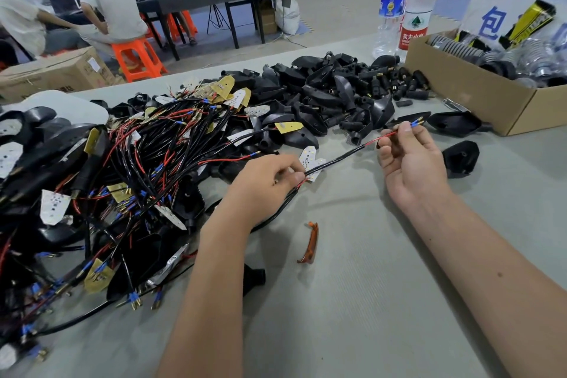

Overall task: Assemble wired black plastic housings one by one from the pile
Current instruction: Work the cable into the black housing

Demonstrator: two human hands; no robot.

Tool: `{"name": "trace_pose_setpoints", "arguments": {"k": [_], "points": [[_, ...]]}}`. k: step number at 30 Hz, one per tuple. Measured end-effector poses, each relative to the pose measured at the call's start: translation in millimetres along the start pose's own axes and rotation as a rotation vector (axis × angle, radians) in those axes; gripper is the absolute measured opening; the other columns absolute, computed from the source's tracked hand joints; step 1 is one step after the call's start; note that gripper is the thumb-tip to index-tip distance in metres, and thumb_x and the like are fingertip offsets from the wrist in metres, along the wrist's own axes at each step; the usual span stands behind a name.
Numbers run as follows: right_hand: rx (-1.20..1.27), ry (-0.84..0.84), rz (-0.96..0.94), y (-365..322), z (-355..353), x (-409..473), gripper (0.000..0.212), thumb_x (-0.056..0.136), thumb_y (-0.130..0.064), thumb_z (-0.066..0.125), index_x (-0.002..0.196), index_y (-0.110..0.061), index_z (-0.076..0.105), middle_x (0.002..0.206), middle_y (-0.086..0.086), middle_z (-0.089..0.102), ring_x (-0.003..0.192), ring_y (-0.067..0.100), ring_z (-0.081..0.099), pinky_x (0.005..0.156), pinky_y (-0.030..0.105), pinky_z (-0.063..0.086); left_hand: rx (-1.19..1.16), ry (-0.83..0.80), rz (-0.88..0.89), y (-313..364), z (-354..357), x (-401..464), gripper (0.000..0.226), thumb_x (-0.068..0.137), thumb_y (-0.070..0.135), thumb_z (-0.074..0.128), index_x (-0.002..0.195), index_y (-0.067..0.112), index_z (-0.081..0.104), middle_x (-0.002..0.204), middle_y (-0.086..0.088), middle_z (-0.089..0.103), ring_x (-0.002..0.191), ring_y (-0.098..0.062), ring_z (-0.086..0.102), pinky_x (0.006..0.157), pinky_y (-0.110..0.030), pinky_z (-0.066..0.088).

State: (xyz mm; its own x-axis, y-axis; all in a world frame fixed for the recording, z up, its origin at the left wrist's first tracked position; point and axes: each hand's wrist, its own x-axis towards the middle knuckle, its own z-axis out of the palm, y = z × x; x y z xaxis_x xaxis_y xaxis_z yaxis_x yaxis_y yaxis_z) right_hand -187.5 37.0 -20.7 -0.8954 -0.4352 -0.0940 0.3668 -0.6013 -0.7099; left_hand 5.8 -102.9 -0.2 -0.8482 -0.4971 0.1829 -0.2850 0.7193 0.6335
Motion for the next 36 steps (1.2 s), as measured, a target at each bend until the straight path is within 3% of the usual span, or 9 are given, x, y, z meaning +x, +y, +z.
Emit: {"name": "trace_pose_setpoints", "arguments": {"k": [3,7,10,16,21,28,32,34,36], "points": [[-0.001,0.008,0.001,0,0,0,0.022,0.106,-0.012,0.056,0.084,-0.014,0.06,0.071,0.004,0.068,0.059,0.011,0.063,0.055,0.017,0.052,-0.013,0.016,-0.032,-4,-4,0,0.019,0.097,0.015,0.061,0.083,0.027,0.064,0.069,0.016,0.056,0.065,-0.001,0.049,0.067,-0.028,0.036],[-0.017,0.002,-0.004,0,1,-2,0.022,0.105,-0.01,0.056,0.084,-0.014,0.061,0.067,0.001,0.068,0.058,0.01,0.064,0.055,0.017,0.053,-0.109,0.069,-0.063,-6,-8,-3,0.014,0.092,0.033,0.056,0.08,0.025,0.057,0.066,0.009,0.057,0.064,-0.014,0.05,0.066,-0.039,0.045],[-0.024,0.004,-0.002,0,1,-3,0.022,0.106,-0.011,0.055,0.084,-0.013,0.06,0.069,0.003,0.069,0.059,0.011,0.063,0.055,0.018,0.053,-0.059,0.036,-0.019,-1,-4,-2,0.011,0.097,0.031,0.064,0.086,0.03,0.063,0.074,0.001,0.061,0.067,-0.01,0.05,0.067,-0.034,0.043],[-0.027,0.005,0.004,-1,2,-4,0.022,0.104,-0.01,0.058,0.083,-0.013,0.061,0.071,0.002,0.066,0.059,0.01,0.063,0.056,0.017,0.053,-0.059,0.064,-0.049,-6,-9,-1,0.018,0.094,0.021,0.061,0.077,0.026,0.062,0.064,0.019,0.056,0.059,-0.003,0.046,0.064,-0.031,0.036],[-0.016,-0.001,-0.002,-1,2,-4,0.023,0.107,-0.012,0.053,0.084,-0.013,0.058,0.07,0.004,0.069,0.058,0.011,0.062,0.055,0.018,0.053,-0.041,0.025,-0.013,-2,-3,0,0.014,0.099,0.029,0.061,0.086,0.03,0.062,0.075,0.0,0.059,0.065,-0.009,0.046,0.066,-0.032,0.04],[-0.043,0.042,0.001,2,0,-1,0.021,0.104,-0.007,0.057,0.083,-0.01,0.06,0.08,0.009,0.063,0.058,0.011,0.061,0.055,0.017,0.052,0.014,0.033,-0.009,-6,-11,-1,0.017,0.099,0.012,0.061,0.083,0.018,0.064,0.064,0.024,0.054,0.062,0.004,0.047,0.058,-0.013,0.032],[-0.025,0.11,-0.015,1,3,-2,0.014,0.102,-0.007,0.061,0.088,-0.008,0.059,0.073,0.005,0.067,0.057,0.01,0.062,0.054,0.018,0.052,0.065,0.055,-0.021,-4,-9,0,0.016,0.099,0.012,0.06,0.083,0.015,0.062,0.065,0.011,0.05,0.059,-0.001,0.044,0.055,-0.02,0.028],[-0.185,0.194,-0.156,1,2,-4,0.018,0.098,-0.012,0.07,0.102,-0.008,0.053,0.079,0.003,0.064,0.056,0.009,0.06,0.053,0.023,0.052,0.095,0.09,-0.029,-6,-10,1,0.016,0.099,0.013,0.058,0.084,0.017,0.06,0.07,0.008,0.052,0.061,-0.004,0.044,0.057,-0.026,0.032],[-0.655,0.323,-0.449,0,-2,-7,0.041,0.089,-0.026,0.079,0.111,-0.012,0.048,0.099,0.002,0.055,0.074,0.013,0.058,0.075,0.033,0.055,0.117,0.102,-0.031,-8,-14,1,0.017,0.1,0.015,0.058,0.084,0.02,0.06,0.074,0.009,0.056,0.065,-0.006,0.047,0.059,-0.028,0.035]]}}
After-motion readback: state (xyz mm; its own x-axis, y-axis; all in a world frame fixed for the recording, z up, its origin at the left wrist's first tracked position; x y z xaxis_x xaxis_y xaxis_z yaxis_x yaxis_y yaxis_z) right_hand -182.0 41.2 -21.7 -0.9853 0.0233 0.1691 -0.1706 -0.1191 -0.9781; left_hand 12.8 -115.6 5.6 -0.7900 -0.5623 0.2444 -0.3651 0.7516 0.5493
